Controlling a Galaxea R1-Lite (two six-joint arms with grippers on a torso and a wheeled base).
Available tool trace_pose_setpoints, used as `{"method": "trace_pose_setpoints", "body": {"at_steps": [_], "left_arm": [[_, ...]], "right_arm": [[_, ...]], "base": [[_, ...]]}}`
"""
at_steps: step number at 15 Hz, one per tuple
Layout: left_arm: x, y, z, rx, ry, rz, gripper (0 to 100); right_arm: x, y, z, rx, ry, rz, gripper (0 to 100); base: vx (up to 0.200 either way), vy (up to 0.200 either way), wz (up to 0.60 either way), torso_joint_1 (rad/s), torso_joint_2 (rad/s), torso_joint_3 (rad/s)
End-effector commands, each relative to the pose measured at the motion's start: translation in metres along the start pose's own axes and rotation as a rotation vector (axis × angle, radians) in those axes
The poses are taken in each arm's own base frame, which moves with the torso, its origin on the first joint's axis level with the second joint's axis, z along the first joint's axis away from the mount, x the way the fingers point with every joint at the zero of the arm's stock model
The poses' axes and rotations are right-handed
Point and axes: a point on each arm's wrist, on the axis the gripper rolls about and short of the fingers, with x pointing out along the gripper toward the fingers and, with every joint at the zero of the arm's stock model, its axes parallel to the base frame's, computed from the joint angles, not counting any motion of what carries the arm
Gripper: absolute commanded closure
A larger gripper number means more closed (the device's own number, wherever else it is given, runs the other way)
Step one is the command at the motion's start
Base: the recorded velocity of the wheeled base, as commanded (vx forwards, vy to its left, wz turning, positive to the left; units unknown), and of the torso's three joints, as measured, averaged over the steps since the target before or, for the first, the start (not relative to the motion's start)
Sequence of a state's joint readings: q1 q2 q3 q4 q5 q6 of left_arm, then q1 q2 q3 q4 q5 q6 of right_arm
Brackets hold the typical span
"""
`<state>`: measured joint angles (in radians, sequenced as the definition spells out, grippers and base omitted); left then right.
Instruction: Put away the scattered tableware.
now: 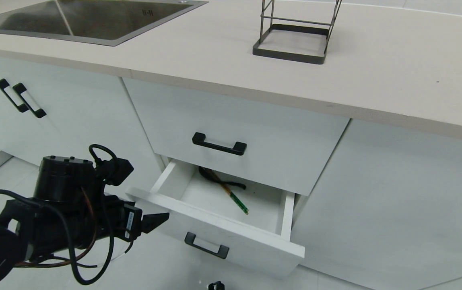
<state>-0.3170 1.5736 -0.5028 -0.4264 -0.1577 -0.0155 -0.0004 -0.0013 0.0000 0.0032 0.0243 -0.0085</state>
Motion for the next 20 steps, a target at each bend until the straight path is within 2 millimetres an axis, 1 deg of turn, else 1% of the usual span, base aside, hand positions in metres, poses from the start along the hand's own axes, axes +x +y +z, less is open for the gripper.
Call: {"method": "trace_pose_setpoints", "body": {"at_steps": [1,9,14,16,20], "left_arm": [[0.011,0.002,0.001,-0.001,0.007,0.001,0],[0.025,0.004,0.018,0.004,-0.03,0.0,0],[0.041,0.005,0.03,0.012,-0.041,-0.004,0],[0.046,0.003,0.034,0.019,-0.046,-0.014,0],[0.061,0.002,0.042,0.033,-0.116,-0.02,0]], "right_arm": [[0.0,0.0,0.0,-0.001,0.001,0.001,0],[0.0,0.0,0.0,-0.001,0.001,0.001,0],[0.0,0.0,0.0,0.002,0.001,0.001,0],[0.0,0.0,0.0,0.002,0.001,0.001,0],[0.0,0.0,0.0,0.002,0.001,0.001,0]], "base": [[0.0,0.0,0.0,0.0,0.0,0.0],[0.0,0.0,0.0,0.0,0.0,0.0],[0.0,0.0,0.0,0.0,0.0,0.0],[0.0,0.0,0.0,0.0,0.0,0.0],[0.0,0.0,0.0,0.0,0.0,0.0]]}}
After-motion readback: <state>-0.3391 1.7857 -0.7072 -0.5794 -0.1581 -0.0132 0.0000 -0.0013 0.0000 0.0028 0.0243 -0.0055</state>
